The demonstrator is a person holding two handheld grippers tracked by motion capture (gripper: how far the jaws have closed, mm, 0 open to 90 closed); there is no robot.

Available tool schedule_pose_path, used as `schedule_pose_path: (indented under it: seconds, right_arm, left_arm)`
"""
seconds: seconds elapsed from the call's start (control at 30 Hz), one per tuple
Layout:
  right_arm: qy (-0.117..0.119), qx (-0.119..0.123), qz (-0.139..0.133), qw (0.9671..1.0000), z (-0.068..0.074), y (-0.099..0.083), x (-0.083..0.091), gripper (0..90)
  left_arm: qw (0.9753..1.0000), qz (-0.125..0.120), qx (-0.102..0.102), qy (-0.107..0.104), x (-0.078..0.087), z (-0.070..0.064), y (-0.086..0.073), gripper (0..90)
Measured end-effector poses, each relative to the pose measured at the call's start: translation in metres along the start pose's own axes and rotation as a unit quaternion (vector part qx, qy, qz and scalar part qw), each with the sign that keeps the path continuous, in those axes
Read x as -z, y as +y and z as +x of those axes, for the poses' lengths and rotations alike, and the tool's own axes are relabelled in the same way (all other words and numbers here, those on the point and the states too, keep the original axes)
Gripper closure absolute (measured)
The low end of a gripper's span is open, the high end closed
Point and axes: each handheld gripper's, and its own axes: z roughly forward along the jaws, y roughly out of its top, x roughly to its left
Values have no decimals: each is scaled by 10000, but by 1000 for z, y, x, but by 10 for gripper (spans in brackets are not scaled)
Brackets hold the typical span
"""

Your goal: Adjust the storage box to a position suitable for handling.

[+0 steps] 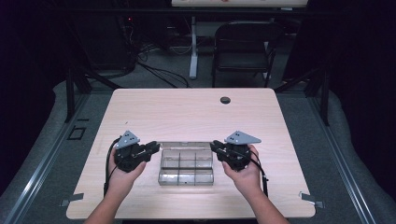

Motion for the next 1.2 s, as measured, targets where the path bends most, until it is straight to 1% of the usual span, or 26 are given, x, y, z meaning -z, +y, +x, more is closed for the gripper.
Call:
schedule_pose_path:
  seconds: [0.07,0.13,0.23,0.37,0.47,0.57,0.8,0.97,1.07,1.1,1.2]
  right_arm:
    - [17,-61,-20,10000,-1,1,-1,782]
    - [7,-28,3,10000,-2,2,-2,783]
    - [-10,-50,6,10000,-2,3,-2,783]
    - [-2,-49,-4,10000,-3,4,-3,781]
    - [1,-48,19,10000,-3,4,-4,777]
    - [12,-14,45,10000,-4,3,-5,773]
    - [6,-86,23,10000,-5,1,-10,772]
    - [-10,-61,126,9999,-8,-4,-16,771]
    - [-22,-71,129,9999,-9,-6,-19,771]
    - [-38,-11,214,9998,-10,-8,-22,770]
    - [-52,-19,252,9997,-11,-10,-26,769]
  left_arm:
    - [10000,27,19,3,-2,2,-2,756]
    - [10000,57,25,20,-4,3,-3,749]
    - [10000,53,57,21,-8,4,-4,747]
    - [10000,78,43,2,-13,7,-6,743]
    - [9999,68,99,-24,-16,9,-8,744]
    - [9999,81,91,-11,-17,9,-8,745]
    - [9999,74,134,7,-20,10,-8,750]
    - [9999,78,144,4,-22,11,-8,751]
    - [9999,77,148,2,-23,12,-8,752]
    - [9999,91,141,11,-24,12,-8,752]
    - [9998,72,168,14,-26,13,-8,753]
